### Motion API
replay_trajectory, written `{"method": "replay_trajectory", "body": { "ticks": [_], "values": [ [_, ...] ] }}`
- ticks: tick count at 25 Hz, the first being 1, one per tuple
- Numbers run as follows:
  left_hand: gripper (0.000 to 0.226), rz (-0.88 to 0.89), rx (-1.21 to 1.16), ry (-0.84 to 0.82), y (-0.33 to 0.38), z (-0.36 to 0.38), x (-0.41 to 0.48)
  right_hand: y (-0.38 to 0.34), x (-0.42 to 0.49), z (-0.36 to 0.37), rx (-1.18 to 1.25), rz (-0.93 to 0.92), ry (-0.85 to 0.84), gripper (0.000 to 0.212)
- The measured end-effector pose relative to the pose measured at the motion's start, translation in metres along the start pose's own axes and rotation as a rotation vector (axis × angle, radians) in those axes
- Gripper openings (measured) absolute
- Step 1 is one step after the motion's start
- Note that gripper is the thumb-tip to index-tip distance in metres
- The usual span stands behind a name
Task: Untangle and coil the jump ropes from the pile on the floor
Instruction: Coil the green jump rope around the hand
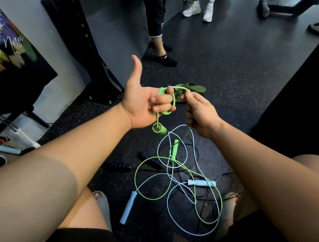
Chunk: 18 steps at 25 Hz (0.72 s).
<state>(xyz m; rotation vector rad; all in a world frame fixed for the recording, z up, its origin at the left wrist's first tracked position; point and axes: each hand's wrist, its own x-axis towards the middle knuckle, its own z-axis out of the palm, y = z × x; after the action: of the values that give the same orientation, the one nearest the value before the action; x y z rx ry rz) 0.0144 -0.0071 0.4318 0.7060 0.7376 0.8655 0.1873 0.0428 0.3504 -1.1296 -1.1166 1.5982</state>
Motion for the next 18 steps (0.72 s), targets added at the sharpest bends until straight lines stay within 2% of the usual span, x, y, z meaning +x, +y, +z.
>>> {"method": "replay_trajectory", "body": {
  "ticks": [3, 5, 10, 12, 14, 16, 18],
  "values": [
    [0.108, -0.04, 0.038, -0.033, -0.001, 0.001, -0.001, 0.003, 0.003, -0.003, -0.131, -0.025, 0.076, 0.028],
    [0.108, -0.024, 0.014, -0.023, 0.001, -0.002, -0.002, 0.009, 0.005, -0.005, -0.314, -0.036, 0.08, 0.029],
    [0.114, 0.183, -0.156, 0.124, 0.009, -0.017, -0.003, 0.024, -0.004, 0.008, -0.792, 0.098, -0.235, 0.048],
    [0.123, 0.243, -0.139, 0.251, 0.01, -0.025, 0.001, 0.027, -0.01, 0.013, -0.91, 0.169, -0.372, 0.045],
    [0.127, 0.262, -0.095, 0.383, 0.009, -0.035, 0.006, 0.023, -0.018, 0.016, -1.027, 0.193, -0.499, 0.032],
    [0.129, 0.254, -0.047, 0.481, 0.008, -0.048, 0.01, 0.013, -0.028, 0.022, -1.149, 0.167, -0.604, 0.028],
    [0.132, 0.236, -0.002, 0.55, 0.006, -0.058, 0.012, -0.002, -0.036, 0.032, -1.285, 0.026, -0.665, 0.028]
  ]
}}
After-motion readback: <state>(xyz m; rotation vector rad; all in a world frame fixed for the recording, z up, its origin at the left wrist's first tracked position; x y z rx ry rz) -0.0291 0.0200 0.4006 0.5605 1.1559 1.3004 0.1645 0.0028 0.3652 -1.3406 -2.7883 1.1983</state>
